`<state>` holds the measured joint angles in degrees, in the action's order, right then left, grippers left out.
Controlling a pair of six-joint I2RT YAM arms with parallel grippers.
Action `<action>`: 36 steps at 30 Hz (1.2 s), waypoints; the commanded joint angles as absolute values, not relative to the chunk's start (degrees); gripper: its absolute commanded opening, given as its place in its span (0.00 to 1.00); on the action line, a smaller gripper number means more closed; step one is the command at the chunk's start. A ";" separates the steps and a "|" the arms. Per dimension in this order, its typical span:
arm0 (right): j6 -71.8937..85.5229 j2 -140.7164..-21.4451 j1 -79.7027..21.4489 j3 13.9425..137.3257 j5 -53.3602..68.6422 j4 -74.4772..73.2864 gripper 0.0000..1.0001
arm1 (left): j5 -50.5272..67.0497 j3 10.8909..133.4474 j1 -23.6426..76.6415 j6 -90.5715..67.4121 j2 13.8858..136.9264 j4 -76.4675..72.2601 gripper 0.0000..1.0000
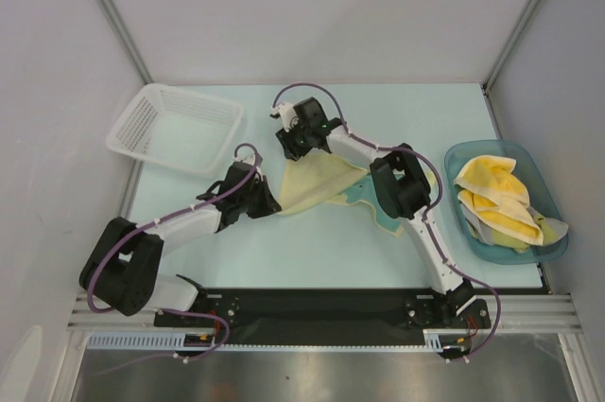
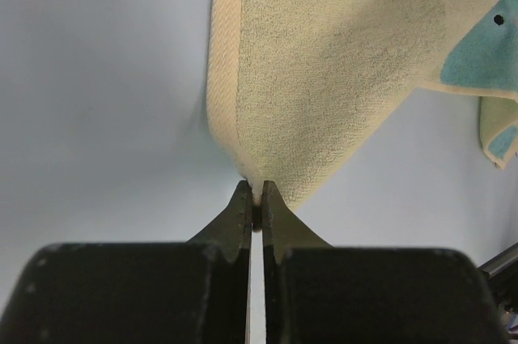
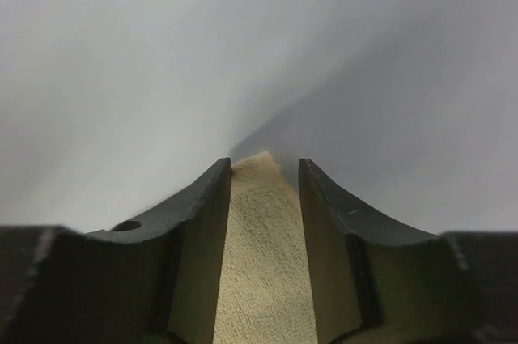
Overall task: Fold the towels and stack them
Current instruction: Flatten out the crumpled towel
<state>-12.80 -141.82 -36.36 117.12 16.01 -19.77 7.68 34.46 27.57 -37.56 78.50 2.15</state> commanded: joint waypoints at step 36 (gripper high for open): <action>-0.27 -61.90 -37.61 81.76 -12.12 -21.79 0.00 | 33.12 70.23 29.61 -20.02 58.72 8.98 0.00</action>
